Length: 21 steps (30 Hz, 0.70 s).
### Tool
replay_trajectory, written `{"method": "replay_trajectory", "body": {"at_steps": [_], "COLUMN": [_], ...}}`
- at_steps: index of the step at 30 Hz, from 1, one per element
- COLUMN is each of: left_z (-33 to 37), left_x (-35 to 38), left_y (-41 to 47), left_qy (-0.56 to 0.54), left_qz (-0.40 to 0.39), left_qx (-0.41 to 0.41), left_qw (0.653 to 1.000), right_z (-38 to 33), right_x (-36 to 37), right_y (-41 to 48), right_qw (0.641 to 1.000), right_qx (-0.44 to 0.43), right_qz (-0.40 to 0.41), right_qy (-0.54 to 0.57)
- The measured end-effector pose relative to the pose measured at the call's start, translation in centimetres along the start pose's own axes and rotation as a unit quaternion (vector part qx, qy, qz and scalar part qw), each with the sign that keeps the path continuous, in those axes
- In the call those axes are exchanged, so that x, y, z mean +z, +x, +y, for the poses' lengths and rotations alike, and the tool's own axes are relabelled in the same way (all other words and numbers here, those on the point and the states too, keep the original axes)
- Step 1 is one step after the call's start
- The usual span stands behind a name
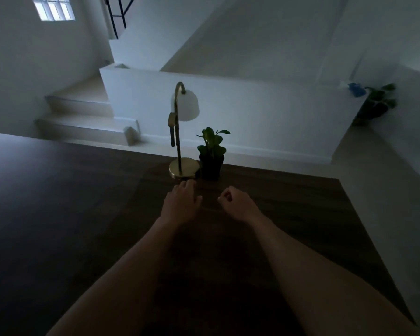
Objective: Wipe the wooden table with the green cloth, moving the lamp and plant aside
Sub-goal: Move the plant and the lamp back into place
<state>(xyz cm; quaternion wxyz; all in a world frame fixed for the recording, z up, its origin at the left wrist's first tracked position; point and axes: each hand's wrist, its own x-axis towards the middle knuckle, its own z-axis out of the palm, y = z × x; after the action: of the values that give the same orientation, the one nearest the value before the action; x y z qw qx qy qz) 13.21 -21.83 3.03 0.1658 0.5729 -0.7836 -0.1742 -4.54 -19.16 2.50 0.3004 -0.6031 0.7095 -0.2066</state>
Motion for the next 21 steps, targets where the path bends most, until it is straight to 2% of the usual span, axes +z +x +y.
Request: {"method": "replay_trajectory", "body": {"at_steps": [3, 8, 15, 18, 21], "left_z": [0.1, 0.2, -0.7, -0.7, -0.5], "left_x": [1.3, 3.2, 4.6, 5.1, 5.4], "left_y": [3.3, 8.1, 13.0, 14.1, 14.3], "left_qy": [-0.064, -0.131, -0.227, -0.251, -0.271], "left_qz": [-0.020, -0.030, -0.026, -0.036, -0.048], "left_qx": [-0.032, -0.057, -0.129, -0.133, -0.125], "left_qw": [0.997, 0.989, 0.965, 0.958, 0.953], "right_z": [1.5, 3.2, 4.2, 3.7, 3.2], "right_x": [-0.2, -0.3, 0.4, 0.7, 0.6], "right_y": [4.1, 10.3, 15.6, 16.4, 16.2], "right_qw": [0.998, 0.986, 0.987, 0.988, 0.980], "right_qx": [0.034, 0.039, 0.013, -0.010, 0.000], "right_qz": [0.007, 0.035, 0.011, 0.002, 0.008], "right_qy": [0.050, 0.156, 0.160, 0.152, 0.199]}}
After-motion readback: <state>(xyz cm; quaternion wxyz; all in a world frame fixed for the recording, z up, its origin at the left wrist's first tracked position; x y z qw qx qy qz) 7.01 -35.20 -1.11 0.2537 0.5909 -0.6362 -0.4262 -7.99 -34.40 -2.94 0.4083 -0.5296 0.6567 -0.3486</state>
